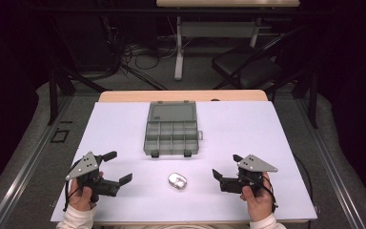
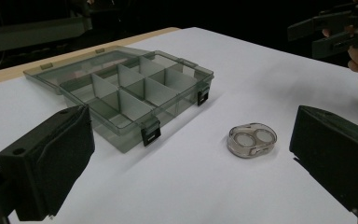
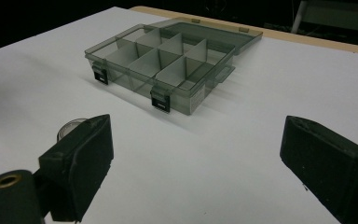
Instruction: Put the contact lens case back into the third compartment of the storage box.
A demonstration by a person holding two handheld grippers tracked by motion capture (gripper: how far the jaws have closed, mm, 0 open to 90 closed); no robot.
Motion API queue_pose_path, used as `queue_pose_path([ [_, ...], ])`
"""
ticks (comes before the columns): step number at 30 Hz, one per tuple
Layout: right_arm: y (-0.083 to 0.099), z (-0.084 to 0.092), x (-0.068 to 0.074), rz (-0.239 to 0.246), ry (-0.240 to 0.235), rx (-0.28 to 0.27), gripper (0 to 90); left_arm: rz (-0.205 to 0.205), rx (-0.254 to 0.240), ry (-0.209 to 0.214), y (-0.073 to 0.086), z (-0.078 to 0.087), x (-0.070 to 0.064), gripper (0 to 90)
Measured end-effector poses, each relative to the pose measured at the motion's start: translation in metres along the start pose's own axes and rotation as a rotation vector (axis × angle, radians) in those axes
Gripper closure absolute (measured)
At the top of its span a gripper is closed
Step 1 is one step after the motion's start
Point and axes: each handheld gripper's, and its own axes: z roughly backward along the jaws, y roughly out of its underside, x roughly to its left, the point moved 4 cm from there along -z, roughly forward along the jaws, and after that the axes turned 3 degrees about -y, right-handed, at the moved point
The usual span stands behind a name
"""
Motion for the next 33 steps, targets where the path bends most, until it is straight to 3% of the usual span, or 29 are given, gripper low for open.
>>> queue_pose_path([
  [16, -0.005, -0.012, 0.008, 0.012, -0.02, 0.065, 8.5, -0.001, 0.016, -0.001, 0.003, 0.002, -0.003, 0.3],
  [30, -0.019, -0.028, 0.015, 0.022, -0.098, 0.188, 4.1, -0.002, 0.024, 0.0, 0.003, 0.0, -0.003, 0.3],
  [33, -0.022, -0.035, 0.02, 0.047, -0.083, 0.216, 3.2, -0.002, 0.024, -0.002, 0.003, 0.0, -0.002, 0.2],
])
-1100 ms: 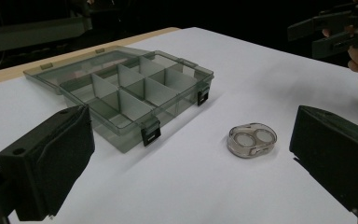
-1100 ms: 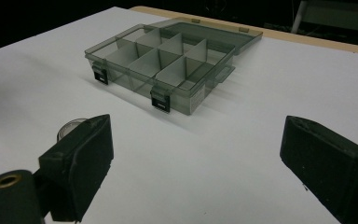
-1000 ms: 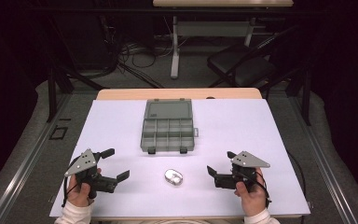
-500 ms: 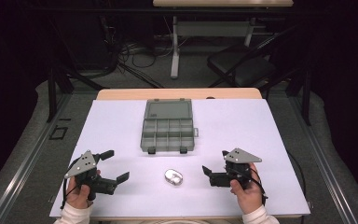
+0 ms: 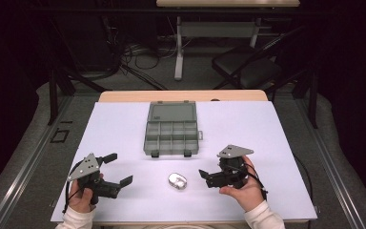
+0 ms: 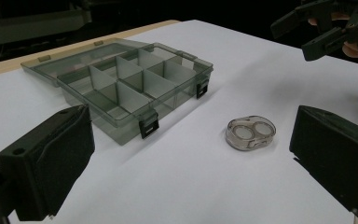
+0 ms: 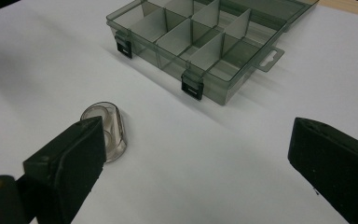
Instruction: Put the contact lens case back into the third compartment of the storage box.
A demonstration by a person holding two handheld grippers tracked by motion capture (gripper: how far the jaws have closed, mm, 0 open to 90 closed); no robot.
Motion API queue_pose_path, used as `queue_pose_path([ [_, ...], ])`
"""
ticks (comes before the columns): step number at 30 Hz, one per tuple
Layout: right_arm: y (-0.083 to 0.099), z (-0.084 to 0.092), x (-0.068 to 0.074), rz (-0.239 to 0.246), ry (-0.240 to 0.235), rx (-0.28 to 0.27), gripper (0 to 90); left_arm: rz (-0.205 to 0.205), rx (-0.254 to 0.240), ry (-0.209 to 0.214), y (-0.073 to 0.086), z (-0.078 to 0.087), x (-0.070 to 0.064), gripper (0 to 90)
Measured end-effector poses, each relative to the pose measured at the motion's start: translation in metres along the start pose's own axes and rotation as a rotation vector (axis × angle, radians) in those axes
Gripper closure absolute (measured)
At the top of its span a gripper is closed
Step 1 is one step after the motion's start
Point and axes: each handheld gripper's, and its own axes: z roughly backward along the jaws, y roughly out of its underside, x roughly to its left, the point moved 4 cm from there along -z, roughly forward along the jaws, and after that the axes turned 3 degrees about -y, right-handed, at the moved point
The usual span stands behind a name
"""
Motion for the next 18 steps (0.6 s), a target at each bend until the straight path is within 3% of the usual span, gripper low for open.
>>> queue_pose_path([
  [10, -0.006, -0.015, 0.013, 0.05, -0.038, 0.026, 4.8, 0.001, 0.006, -0.005, 0.001, 0.0, 0.0, 0.3],
  [18, -0.011, -0.023, 0.02, 0.055, -0.064, 0.033, 6.2, 0.001, 0.007, -0.003, 0.001, 0.0, 0.0, 0.3],
])
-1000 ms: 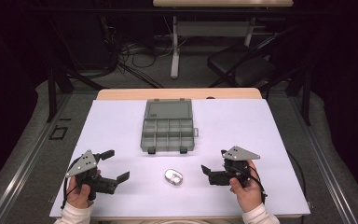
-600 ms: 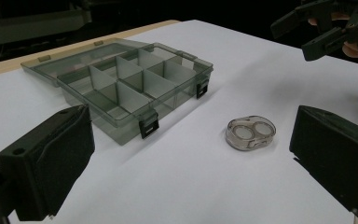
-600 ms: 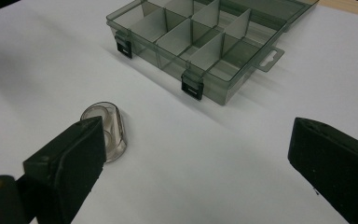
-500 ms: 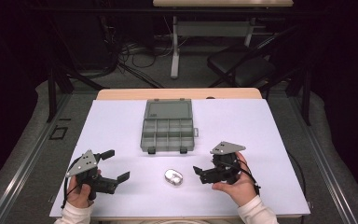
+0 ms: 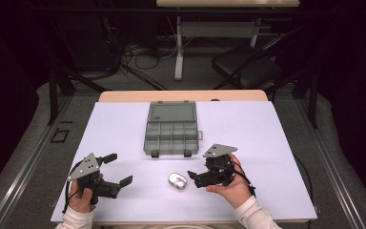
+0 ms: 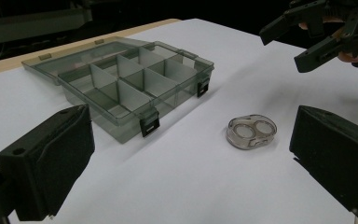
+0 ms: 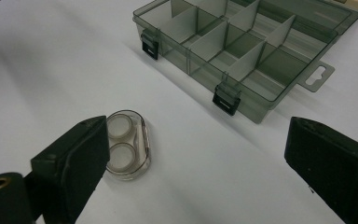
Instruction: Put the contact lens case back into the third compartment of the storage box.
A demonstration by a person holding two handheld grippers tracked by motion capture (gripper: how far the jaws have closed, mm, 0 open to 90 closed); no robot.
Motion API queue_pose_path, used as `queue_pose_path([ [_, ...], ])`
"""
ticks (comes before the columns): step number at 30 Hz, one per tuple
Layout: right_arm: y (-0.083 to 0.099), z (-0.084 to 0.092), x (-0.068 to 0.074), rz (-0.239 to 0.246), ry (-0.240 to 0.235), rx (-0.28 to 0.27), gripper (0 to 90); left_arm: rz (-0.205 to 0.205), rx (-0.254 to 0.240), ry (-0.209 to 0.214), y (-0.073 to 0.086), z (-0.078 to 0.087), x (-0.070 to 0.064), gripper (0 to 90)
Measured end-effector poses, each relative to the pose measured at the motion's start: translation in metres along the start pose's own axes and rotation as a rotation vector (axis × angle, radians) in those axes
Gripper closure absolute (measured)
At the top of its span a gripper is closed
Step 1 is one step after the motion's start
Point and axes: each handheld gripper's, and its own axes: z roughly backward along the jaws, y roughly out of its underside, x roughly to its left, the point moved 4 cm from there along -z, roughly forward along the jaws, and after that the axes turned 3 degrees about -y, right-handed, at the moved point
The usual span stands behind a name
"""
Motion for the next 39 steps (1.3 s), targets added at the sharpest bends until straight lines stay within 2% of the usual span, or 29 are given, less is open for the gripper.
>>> queue_pose_path([
  [14, -0.003, -0.008, 0.006, 0.025, -0.023, 0.023, 14.0, 0.0, 0.001, -0.002, 0.0, 0.0, 0.0, 0.3],
  [25, -0.006, -0.024, 0.02, 0.067, -0.061, 0.056, 16.5, -0.001, 0.003, -0.002, 0.0, 0.0, 0.0, 0.3],
  [32, -0.008, -0.036, 0.028, 0.08, -0.083, 0.094, 22.2, 0.002, 0.004, -0.008, 0.0, 0.0, 0.0, 0.3],
  [39, -0.008, -0.044, 0.033, 0.093, -0.077, 0.116, 27.6, 0.003, 0.005, -0.008, 0.0, 0.0, 0.0, 0.3],
])
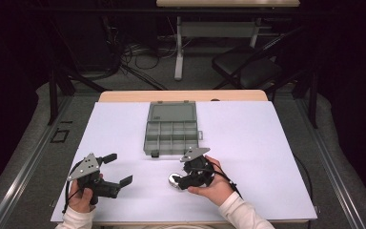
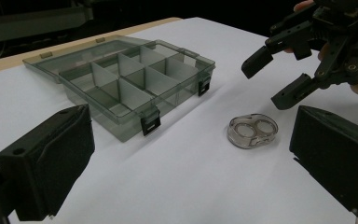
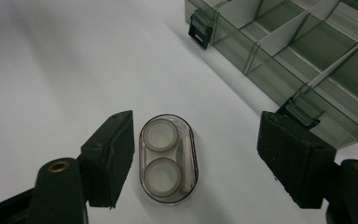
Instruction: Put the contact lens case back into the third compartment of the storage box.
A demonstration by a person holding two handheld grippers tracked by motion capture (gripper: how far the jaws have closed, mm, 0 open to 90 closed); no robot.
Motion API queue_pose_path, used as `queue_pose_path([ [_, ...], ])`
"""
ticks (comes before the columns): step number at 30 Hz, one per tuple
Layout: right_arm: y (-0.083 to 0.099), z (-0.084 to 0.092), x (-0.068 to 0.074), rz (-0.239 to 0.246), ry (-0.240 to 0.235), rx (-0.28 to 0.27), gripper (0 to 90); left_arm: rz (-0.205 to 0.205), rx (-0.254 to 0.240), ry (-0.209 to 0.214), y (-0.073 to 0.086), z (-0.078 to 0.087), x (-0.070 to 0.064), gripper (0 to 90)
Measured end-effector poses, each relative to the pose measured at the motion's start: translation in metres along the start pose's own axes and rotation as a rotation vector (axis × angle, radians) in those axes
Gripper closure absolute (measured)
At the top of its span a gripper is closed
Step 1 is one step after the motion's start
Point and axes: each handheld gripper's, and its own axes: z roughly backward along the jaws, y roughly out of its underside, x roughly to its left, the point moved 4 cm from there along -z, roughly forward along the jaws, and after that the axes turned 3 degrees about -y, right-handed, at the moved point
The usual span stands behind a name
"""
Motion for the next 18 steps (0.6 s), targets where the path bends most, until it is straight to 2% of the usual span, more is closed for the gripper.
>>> queue_pose_path([
  [10, 0.0, -0.006, 0.0, -0.001, 0.001, 0.015, 36.8, 0.0, 0.0, 0.002, 0.0, 0.0, 0.0, 0.3],
  [18, 0.002, -0.011, 0.003, 0.003, -0.023, 0.026, 41.2, 0.001, 0.0, 0.002, 0.0, 0.0, 0.0, 0.3],
])
